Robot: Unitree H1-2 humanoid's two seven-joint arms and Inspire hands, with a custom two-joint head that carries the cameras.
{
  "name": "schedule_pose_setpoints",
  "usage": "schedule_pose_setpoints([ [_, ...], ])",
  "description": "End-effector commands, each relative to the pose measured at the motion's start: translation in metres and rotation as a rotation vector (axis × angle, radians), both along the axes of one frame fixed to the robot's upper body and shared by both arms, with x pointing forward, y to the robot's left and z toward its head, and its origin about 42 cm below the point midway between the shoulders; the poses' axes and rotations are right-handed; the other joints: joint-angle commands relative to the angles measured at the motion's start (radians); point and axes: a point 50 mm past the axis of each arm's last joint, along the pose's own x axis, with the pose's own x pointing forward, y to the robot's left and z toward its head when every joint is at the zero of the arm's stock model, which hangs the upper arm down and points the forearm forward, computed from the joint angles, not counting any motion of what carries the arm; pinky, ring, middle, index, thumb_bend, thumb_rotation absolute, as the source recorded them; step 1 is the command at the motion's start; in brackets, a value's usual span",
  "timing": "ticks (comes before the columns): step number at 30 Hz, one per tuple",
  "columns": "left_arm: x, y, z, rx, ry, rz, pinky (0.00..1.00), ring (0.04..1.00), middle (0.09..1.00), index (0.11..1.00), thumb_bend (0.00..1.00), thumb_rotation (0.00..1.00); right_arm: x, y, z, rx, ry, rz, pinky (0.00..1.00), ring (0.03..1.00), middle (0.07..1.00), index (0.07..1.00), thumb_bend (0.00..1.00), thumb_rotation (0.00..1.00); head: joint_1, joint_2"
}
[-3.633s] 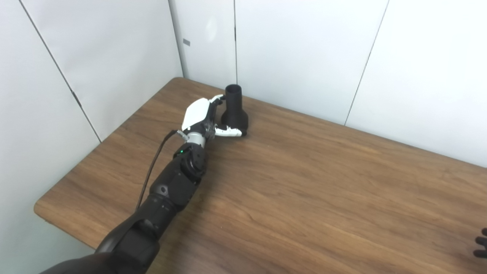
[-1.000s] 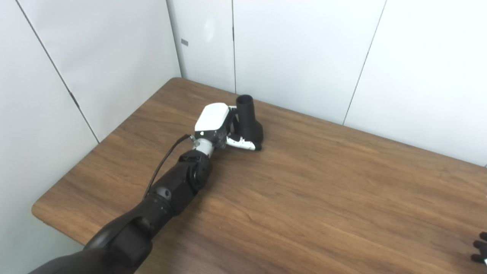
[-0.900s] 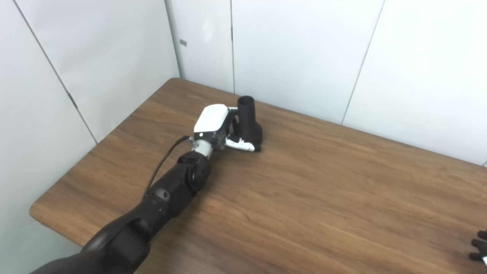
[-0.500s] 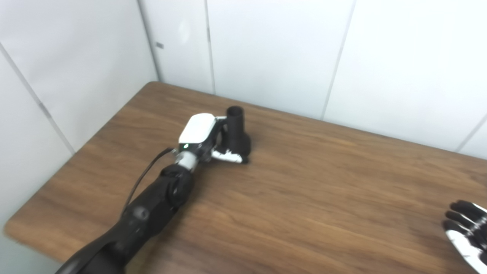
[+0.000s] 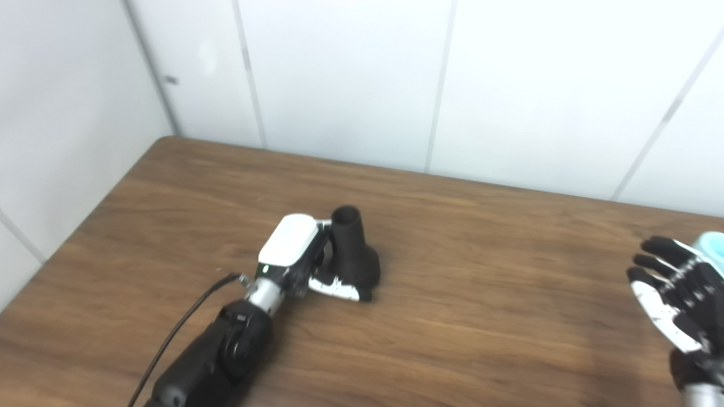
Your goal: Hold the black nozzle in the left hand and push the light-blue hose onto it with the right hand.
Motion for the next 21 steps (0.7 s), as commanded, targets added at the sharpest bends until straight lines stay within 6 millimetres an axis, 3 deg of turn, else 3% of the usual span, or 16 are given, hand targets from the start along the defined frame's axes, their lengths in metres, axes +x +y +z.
schedule_pose_setpoints([
  [1, -0.008, -0.020, 0.001, -0.011, -0.018, -0.107, 0.09, 0.143, 0.468, 0.484, 0.52, 0.00, 0.000, -0.004, 0.022, -0.045, -0.120, -0.018, 0.54, 0.654, 0.684, 0.649, 0.20, 0.00, -0.024, -0.003],
  [7, -0.025, -0.038, -0.018, -0.021, -0.019, -0.224, 0.08, 0.125, 0.471, 0.481, 0.52, 0.00, -0.002, -0.008, 0.031, -0.034, -0.161, -0.079, 0.54, 0.649, 0.669, 0.634, 0.22, 0.00, -0.106, -0.004],
  [8, -0.027, -0.042, -0.021, -0.012, -0.017, -0.244, 0.07, 0.115, 0.292, 0.481, 0.52, 0.02, -0.002, -0.009, 0.033, -0.025, -0.170, -0.091, 0.54, 0.649, 0.672, 0.637, 0.23, 0.00, -0.115, -0.004],
  [9, -0.030, -0.045, -0.025, -0.003, -0.013, -0.269, 0.07, 0.112, 0.235, 0.481, 0.52, 0.03, -0.002, -0.011, 0.035, -0.022, -0.181, -0.104, 0.54, 0.648, 0.671, 0.637, 0.24, 0.00, -0.132, -0.004],
  [14, -0.037, -0.062, -0.036, 0.021, -0.004, -0.353, 0.08, 0.129, 0.197, 0.481, 0.52, 0.04, 0.002, -0.023, 0.041, -0.037, -0.247, -0.156, 0.54, 0.643, 0.666, 0.634, 0.26, 0.00, -0.178, -0.005],
  [16, -0.039, -0.068, -0.038, 0.035, -0.031, -0.380, 0.08, 0.123, 0.186, 0.481, 0.52, 0.04, 0.004, -0.031, 0.044, -0.085, -0.262, -0.157, 0.54, 0.642, 0.667, 0.637, 0.30, 0.07, -0.191, -0.005],
  [19, -0.040, -0.079, -0.041, 0.055, -0.064, -0.404, 0.09, 0.133, 0.209, 0.481, 0.52, 0.04, 0.008, -0.043, 0.050, -0.184, -0.242, -0.187, 0.54, 0.641, 0.676, 0.650, 0.47, 0.26, -0.203, -0.005],
  [21, -0.041, -0.085, -0.043, 0.064, -0.080, -0.422, 0.09, 0.143, 0.230, 0.480, 0.52, 0.04, 0.010, -0.048, 0.055, -0.233, -0.233, -0.218, 0.54, 0.658, 0.684, 0.655, 0.65, 0.35, -0.224, -0.005],
])
